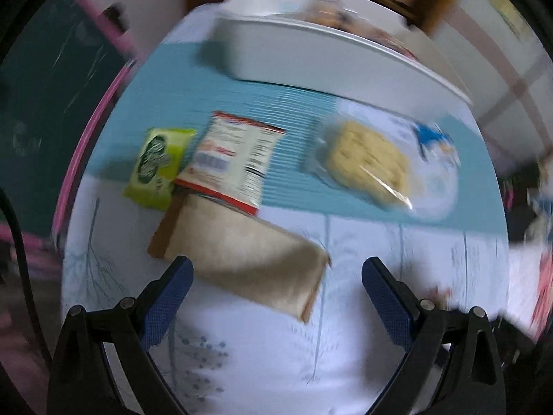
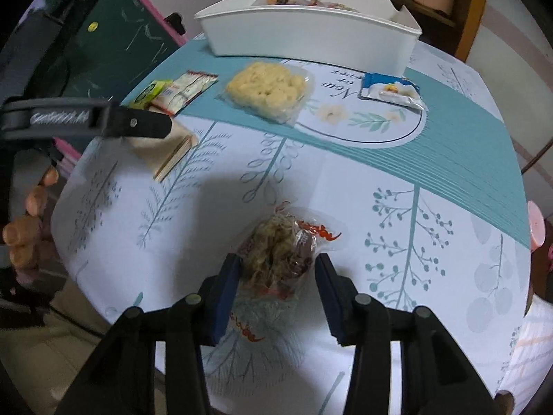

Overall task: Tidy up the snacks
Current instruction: 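Grasp the brown paper-wrapped bar with the left tool while the right tool grasps the nut bag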

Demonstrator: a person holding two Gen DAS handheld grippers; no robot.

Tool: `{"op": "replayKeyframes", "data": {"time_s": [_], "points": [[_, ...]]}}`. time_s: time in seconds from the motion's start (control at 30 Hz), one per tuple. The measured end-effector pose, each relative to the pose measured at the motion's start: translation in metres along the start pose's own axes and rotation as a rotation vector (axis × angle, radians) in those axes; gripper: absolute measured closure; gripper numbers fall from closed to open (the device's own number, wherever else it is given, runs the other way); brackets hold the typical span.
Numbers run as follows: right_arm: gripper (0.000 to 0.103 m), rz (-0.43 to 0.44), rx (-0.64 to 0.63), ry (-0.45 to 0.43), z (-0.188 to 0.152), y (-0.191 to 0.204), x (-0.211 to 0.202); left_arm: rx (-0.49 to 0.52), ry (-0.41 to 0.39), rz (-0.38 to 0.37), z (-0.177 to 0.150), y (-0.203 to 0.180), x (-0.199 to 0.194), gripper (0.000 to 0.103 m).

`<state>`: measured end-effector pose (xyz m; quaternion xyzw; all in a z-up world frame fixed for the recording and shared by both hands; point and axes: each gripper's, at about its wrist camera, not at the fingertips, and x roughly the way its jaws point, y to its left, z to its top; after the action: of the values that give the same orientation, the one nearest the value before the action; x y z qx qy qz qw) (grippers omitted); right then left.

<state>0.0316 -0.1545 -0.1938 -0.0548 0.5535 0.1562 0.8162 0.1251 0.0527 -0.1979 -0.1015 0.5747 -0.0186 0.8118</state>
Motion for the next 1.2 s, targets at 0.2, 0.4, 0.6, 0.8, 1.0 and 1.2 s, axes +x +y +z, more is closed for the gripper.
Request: {"op": "replayKeyframes", "data": {"time_s": [0.2,0.4,0.6,0.8,1.0,1.2], "points": [[0.079,0.016,0.062,-0.017,0.012,-0.012,-0.002,-0.139,-0.002,0.094,0.004,0.002,0.023,0.005],[0.098,0.057,0.129,-0.020,0.024,-0.026,0.000,-0.104,-0.014,0.251,-0.001,-0.014,0.033,0.005],[0.096,0.083,0.115,-0.010,0.027,-0.028,0.007,-0.191,0.030,0.236,-0.010,0.003,0.038,0.004],[0.057,0.085,0.157,-0.017,0.028,-0.038,0.010,-0.203,0.046,0.227,-0.020,0.016,0.032,0.004],[0.050,0.147,0.264,-0.023,0.034,-0.050,0.016,-0.171,0.053,0.213,-0.027,0.018,0.031,0.008],[0.045,0.191,0.358,-0.014,0.041,-0.058,0.028,-0.086,0.032,0.191,-0.027,0.004,0.022,0.031]]}}
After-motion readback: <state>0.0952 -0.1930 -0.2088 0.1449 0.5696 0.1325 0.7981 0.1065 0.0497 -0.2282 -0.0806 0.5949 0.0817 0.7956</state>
